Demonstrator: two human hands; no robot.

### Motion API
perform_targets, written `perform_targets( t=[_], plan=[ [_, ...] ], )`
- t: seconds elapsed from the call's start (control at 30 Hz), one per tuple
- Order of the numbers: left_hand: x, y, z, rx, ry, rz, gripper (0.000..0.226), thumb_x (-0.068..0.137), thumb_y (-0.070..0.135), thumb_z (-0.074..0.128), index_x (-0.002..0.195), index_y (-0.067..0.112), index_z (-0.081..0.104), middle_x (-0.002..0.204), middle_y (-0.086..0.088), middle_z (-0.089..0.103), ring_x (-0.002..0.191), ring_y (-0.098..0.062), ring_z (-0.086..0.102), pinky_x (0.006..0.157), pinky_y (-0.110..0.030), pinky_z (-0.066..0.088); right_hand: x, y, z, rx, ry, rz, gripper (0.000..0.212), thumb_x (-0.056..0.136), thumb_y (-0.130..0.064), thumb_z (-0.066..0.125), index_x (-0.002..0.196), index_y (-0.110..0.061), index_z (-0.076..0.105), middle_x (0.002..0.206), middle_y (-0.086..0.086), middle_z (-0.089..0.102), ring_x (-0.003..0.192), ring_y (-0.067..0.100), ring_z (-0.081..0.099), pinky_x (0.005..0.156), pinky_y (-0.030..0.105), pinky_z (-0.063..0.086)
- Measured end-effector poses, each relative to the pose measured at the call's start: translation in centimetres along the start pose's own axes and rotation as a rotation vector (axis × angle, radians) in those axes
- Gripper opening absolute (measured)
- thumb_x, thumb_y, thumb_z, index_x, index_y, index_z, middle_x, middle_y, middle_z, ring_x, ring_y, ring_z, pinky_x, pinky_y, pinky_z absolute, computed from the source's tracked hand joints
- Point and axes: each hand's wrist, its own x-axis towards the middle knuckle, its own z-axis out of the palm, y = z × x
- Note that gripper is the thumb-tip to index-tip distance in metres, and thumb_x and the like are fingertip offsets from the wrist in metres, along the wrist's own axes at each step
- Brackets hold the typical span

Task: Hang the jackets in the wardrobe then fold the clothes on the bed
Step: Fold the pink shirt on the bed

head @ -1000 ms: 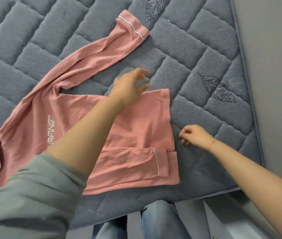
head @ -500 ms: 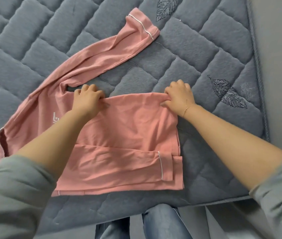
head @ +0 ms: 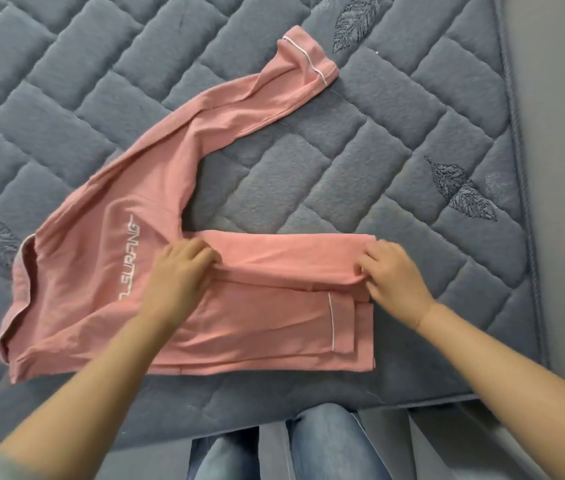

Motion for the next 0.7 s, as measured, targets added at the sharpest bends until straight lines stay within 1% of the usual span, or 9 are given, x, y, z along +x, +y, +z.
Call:
perform_targets(
  t=[0.07, 0.13, 0.2, 0.3, 0.37, 0.43, 0.47, 0.6, 0.7],
  plan=[
    [-1.4, 0.6, 2.0, 0.038, -0.124, -0.08, 0.025, 0.076, 0.013, 0.066, 0.1, 0.016, 0.071, 0.101, -0.004, 0.065, 0.097, -0.032, 0.062, 0.088, -0.042, 0.037, -0.8, -0.5, 1.7, -0.037, -0.14, 0.086, 0.021, 0.066, 0.004, 0.067, 0.083, -0.008, 0.069, 0.088, 0.011, 0.061, 0.086, 0.033, 0.057, 0.075, 0.041, 0.043],
    [-1.8, 1.0, 3.1, 0.032, -0.2, -0.142, 0.033, 0.081, 0.015, 0.065, 0.113, 0.019, 0.07, 0.114, -0.002, 0.065, 0.111, -0.029, 0.058, 0.102, -0.042, 0.031, -0.5, -1.2, 2.1, -0.052, -0.199, 0.193, 0.019, 0.074, -0.001, 0.065, 0.09, -0.008, 0.072, 0.097, 0.012, 0.062, 0.095, 0.035, 0.056, 0.083, 0.041, 0.041],
    [-1.7, 0.9, 2.9, -0.017, -0.147, -0.14, 0.032, 0.082, 0.02, 0.057, 0.111, 0.018, 0.072, 0.113, -0.001, 0.067, 0.11, -0.028, 0.059, 0.107, -0.044, 0.03, 0.4, -1.9, 1.8, -0.032, -0.151, 0.267, 0.021, 0.077, 0.0, 0.061, 0.093, -0.007, 0.073, 0.101, 0.012, 0.064, 0.101, 0.036, 0.056, 0.085, 0.041, 0.04],
    [-0.8, -0.2, 0.7, -0.168, 0.042, -0.17, 0.029, 0.078, 0.016, 0.053, 0.1, 0.017, 0.073, 0.104, 0.0, 0.07, 0.101, -0.028, 0.062, 0.097, -0.043, 0.036, 2.4, -3.9, 0.6, 0.066, -0.043, 0.339, 0.025, 0.078, 0.002, 0.054, 0.095, -0.004, 0.071, 0.103, 0.012, 0.066, 0.102, 0.034, 0.056, 0.088, 0.042, 0.043],
    [0.4, -1.8, -1.3, -0.293, 0.164, -0.25, 0.028, 0.077, 0.009, 0.054, 0.098, 0.015, 0.072, 0.1, -0.003, 0.069, 0.096, -0.03, 0.061, 0.091, -0.043, 0.042, 4.7, -5.6, -0.1, 0.308, 0.03, 0.396, 0.026, 0.08, 0.006, 0.052, 0.095, -0.002, 0.072, 0.101, 0.01, 0.067, 0.098, 0.027, 0.058, 0.089, 0.034, 0.045],
    [2.3, -4.3, -3.0, -0.339, 0.257, -0.322, 0.028, 0.079, 0.004, 0.059, 0.102, 0.013, 0.071, 0.105, -0.007, 0.068, 0.1, -0.031, 0.059, 0.092, -0.044, 0.043, 7.9, -7.6, -0.5, 0.587, 0.071, 0.542, 0.029, 0.084, 0.008, 0.051, 0.1, -0.004, 0.072, 0.102, 0.006, 0.067, 0.095, 0.015, 0.058, 0.082, 0.012, 0.043],
    [3.5, -5.7, -3.6, -0.334, 0.288, -0.348, 0.029, 0.08, 0.003, 0.061, 0.105, 0.012, 0.07, 0.109, -0.008, 0.066, 0.104, -0.032, 0.058, 0.094, -0.044, 0.043, 9.9, -8.4, -0.3, 0.74, 0.08, 0.629, 0.03, 0.086, 0.009, 0.051, 0.105, -0.004, 0.071, 0.104, 0.007, 0.067, 0.095, 0.012, 0.058, 0.079, 0.009, 0.042],
    [8.2, -11.3, -5.3, -0.311, 0.345, -0.476, 0.036, 0.084, 0.013, 0.062, 0.12, 0.016, 0.063, 0.124, -0.01, 0.057, 0.117, -0.032, 0.049, 0.1, -0.041, 0.034, 18.3, -11.1, 0.9, 1.416, 0.118, 0.886, 0.032, 0.096, -0.002, 0.05, 0.127, -0.001, 0.055, 0.113, 0.01, 0.06, 0.109, 0.017, 0.056, 0.084, 0.022, 0.048],
    [11.1, -14.8, -5.1, -0.3, 0.127, -0.549, 0.059, 0.084, 0.037, 0.071, 0.136, 0.021, 0.049, 0.138, -0.009, 0.043, 0.129, -0.029, 0.038, 0.106, -0.044, 0.029, 24.3, -11.9, 1.0, 1.793, 0.236, 0.938, 0.036, 0.099, -0.014, 0.05, 0.133, -0.001, 0.049, 0.125, 0.014, 0.055, 0.124, 0.023, 0.052, 0.108, 0.03, 0.038]
  ],
)
